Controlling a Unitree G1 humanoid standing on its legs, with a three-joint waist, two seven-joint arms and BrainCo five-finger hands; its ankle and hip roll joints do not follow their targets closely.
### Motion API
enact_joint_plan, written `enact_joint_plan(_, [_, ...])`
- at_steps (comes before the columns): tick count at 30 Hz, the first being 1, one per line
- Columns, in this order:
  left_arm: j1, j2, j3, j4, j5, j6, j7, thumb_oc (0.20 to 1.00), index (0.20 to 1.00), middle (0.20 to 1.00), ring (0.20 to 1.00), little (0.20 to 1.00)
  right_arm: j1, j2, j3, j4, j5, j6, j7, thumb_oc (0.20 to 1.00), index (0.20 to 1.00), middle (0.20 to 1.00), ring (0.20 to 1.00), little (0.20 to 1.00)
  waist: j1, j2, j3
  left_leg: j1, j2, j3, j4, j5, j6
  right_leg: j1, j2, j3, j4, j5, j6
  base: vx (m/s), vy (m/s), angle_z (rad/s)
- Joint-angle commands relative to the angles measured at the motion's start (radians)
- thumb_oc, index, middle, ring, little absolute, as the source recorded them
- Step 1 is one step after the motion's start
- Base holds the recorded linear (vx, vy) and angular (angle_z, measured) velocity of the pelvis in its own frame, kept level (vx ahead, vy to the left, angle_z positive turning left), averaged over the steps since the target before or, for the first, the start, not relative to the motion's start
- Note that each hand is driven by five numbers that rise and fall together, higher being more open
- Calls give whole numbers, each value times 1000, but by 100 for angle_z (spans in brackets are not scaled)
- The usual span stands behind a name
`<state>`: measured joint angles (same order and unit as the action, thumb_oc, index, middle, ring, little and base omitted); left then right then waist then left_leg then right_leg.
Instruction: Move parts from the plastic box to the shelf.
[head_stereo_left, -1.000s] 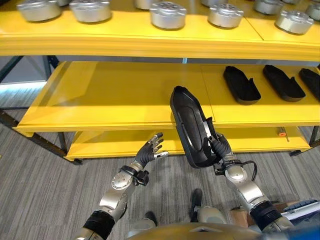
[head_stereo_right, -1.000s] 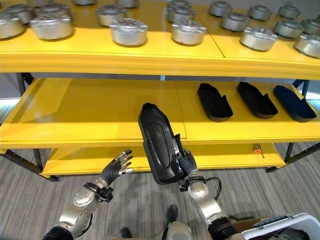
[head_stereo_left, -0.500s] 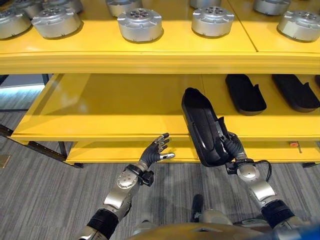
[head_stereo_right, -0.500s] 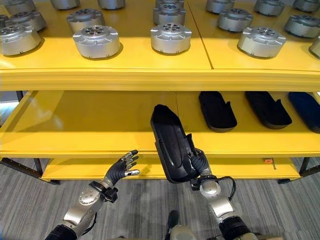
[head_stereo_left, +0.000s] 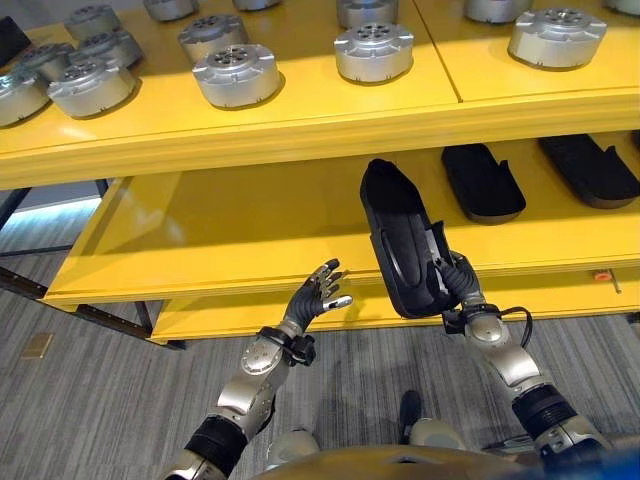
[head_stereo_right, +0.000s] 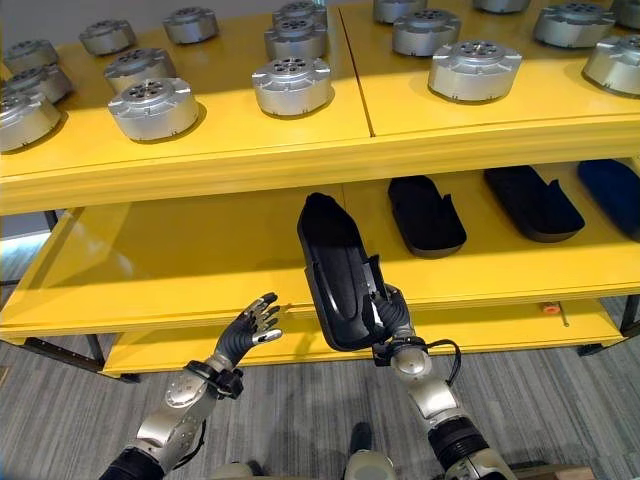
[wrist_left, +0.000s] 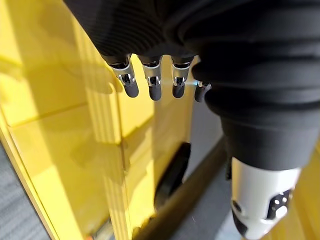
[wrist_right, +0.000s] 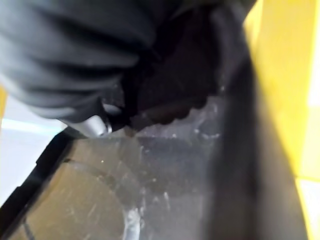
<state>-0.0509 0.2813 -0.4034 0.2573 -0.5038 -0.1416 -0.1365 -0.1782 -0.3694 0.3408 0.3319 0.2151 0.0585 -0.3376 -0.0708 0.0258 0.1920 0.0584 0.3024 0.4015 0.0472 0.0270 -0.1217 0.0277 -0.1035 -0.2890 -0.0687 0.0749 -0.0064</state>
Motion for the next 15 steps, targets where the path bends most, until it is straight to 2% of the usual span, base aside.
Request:
enact_joint_plan(1, [-12,25,-5,-57,-4,-51,-21,1000,1000,1000,1000,1000,-63,14,-23,-37,48,-44,-16,200,200,200,200,200,-9,-11,-11,40,-45,15,-58,113,13,63,-71,3,85,-39,88,51,196,-5])
enact_joint_plan(2, [-16,28,-11,-52,3,-49,-20,1000,1000,1000,1000,1000,-53,15,-30,-33,61,-47,-17,200,200,200,200,200,-12,-13,-13,56,-57,16,-70,94,18,66,-78,4,88,-36,96,102,256,-1])
enact_joint_plan(3, [-13,38,-18,-51,4,-41,-24,1000,1000,1000,1000,1000,-25,21,-51,-27,67,-58,-18,200,200,200,200,200,-15,-16,-21,93,-94,12,-93,59,36,72,-86,11,84,-25,112,102,230,6])
enact_joint_plan(8, [11,54,-4,-54,6,-42,16,1000,1000,1000,1000,1000,1,41,-71,-35,63,-50,-17,200,200,200,200,200,-5,-26,-26,119,-135,-10,-117,39,62,76,-92,33,70,-3,135,59,112,10])
enact_joint_plan(9, [21,56,14,-49,2,-49,18,1000,1000,1000,1000,1000,8,54,-75,-44,74,-46,-22,200,200,200,200,200,5,-36,-26,122,-146,-14,-124,33,70,74,-99,34,59,12,147,16,44,10])
enact_joint_plan(15, [49,64,45,-69,-10,-48,8,1000,1000,1000,1000,1000,3,58,-92,-40,69,-38,-27,200,200,200,200,200,29,-51,-24,121,-159,-30,-131,24,81,74,-98,33,54,14,156,5,21,8])
